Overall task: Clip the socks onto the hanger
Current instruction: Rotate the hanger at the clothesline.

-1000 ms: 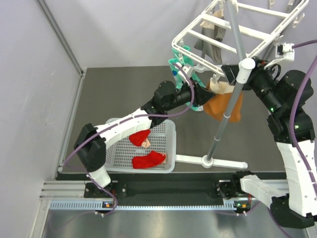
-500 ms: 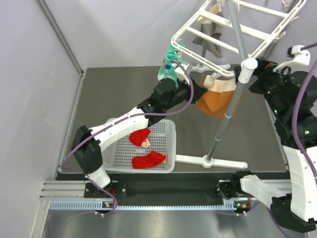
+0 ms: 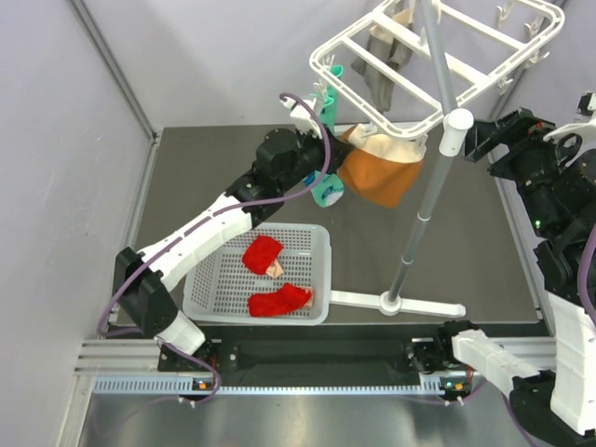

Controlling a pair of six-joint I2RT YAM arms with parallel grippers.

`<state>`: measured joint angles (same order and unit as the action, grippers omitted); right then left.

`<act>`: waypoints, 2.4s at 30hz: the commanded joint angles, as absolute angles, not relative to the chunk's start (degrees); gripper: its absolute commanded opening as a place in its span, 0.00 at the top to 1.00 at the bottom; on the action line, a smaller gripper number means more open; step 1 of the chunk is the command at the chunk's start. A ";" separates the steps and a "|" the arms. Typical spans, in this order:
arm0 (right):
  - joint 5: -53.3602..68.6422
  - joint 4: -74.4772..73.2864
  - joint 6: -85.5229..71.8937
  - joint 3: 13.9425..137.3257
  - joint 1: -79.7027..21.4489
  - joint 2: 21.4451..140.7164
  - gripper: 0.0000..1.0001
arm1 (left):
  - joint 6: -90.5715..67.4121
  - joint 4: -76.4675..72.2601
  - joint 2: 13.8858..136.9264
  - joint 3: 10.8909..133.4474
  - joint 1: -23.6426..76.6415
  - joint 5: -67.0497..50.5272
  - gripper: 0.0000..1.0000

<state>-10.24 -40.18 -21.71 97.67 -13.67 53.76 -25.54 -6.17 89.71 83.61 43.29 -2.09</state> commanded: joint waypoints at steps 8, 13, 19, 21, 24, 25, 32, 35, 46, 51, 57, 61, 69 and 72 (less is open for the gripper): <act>-13.81 -39.29 -14.86 100.81 -14.15 53.52 0.19 | -28.30 -3.51 84.20 86.57 28.59 -11.94 0.85; -6.26 -37.97 -13.36 98.35 -14.06 53.61 0.22 | -27.51 -2.11 86.74 90.96 24.44 -18.17 0.81; 3.50 -38.32 -14.32 98.09 -14.06 55.55 0.21 | -31.63 -1.76 92.72 99.30 21.10 -23.98 0.76; 4.48 -37.71 -14.76 97.04 -14.15 55.55 0.20 | -34.61 -1.76 94.39 100.54 19.69 -24.43 0.76; 5.45 -37.09 -15.12 96.24 -14.06 55.37 0.20 | -37.87 -3.07 95.01 101.25 18.11 -26.01 0.60; 6.06 -37.09 -15.12 96.33 -14.06 55.72 0.20 | -38.14 -3.42 94.75 100.64 17.84 -26.19 0.56; 7.56 -36.74 -15.12 97.12 -14.06 57.04 0.18 | -37.53 -3.96 88.79 98.35 16.88 -24.52 0.34; 6.24 -37.53 -14.50 98.61 -14.06 58.27 0.20 | -37.96 -5.26 84.66 96.25 16.87 -24.87 0.33; 8.61 -34.37 -18.19 96.42 -14.15 58.89 0.29 | -43.16 -22.24 75.93 81.46 32.59 -28.57 0.52; 9.32 -33.92 -19.68 96.07 -14.06 58.62 0.30 | -37.63 -20.84 80.06 83.58 42.79 -25.58 0.49; 6.33 -33.93 -21.00 95.36 -14.06 56.43 0.20 | -35.95 -21.53 88.32 88.85 48.16 -27.24 0.40; 4.40 -33.93 -21.88 95.10 -14.06 55.20 0.16 | -36.56 -21.10 95.00 93.77 49.92 -26.54 0.42; 4.22 -34.72 -22.33 95.19 -14.06 53.62 0.14 | -30.68 -12.84 99.32 96.07 49.05 -10.38 0.42; 3.25 -35.42 -21.71 95.01 -14.15 53.00 0.13 | -31.37 -11.60 98.00 94.75 46.68 -8.70 0.41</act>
